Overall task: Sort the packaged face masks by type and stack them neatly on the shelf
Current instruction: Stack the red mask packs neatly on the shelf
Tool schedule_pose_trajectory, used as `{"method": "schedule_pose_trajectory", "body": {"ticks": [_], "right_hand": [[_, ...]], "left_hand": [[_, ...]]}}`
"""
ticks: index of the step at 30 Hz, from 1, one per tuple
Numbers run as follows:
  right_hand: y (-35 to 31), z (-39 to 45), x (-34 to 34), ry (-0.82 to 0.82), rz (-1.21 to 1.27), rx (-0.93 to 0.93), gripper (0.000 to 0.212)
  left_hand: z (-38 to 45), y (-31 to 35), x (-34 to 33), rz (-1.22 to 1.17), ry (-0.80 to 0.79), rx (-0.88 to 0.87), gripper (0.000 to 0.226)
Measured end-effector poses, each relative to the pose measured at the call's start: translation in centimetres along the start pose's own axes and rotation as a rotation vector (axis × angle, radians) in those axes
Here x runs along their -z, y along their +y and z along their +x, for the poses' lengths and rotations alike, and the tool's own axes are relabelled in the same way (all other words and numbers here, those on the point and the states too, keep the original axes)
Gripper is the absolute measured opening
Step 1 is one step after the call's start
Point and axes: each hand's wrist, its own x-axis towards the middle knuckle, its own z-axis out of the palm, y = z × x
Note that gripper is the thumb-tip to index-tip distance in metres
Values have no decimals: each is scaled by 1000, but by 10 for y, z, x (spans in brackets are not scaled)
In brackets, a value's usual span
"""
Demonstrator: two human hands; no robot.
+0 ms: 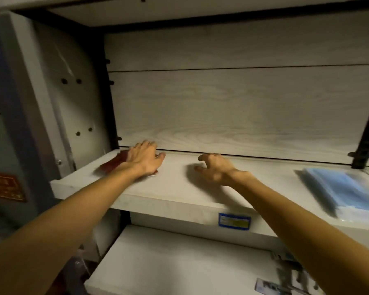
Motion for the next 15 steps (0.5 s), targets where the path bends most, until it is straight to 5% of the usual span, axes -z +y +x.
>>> {"method": "schedule_pose_trajectory", "body": {"ticks": [5, 12, 15], "right_hand": [[-73, 41, -29, -33, 202, -80, 53], [-118, 74, -60, -22, 342, -146, 59], [-121, 83, -59, 8, 447, -189, 48]], "left_hand": [[18, -100, -15, -280, -124, 324, 69], [28, -121, -29, -431, -227, 218, 51], [34, -111, -29, -688, -215, 238, 34]]}}
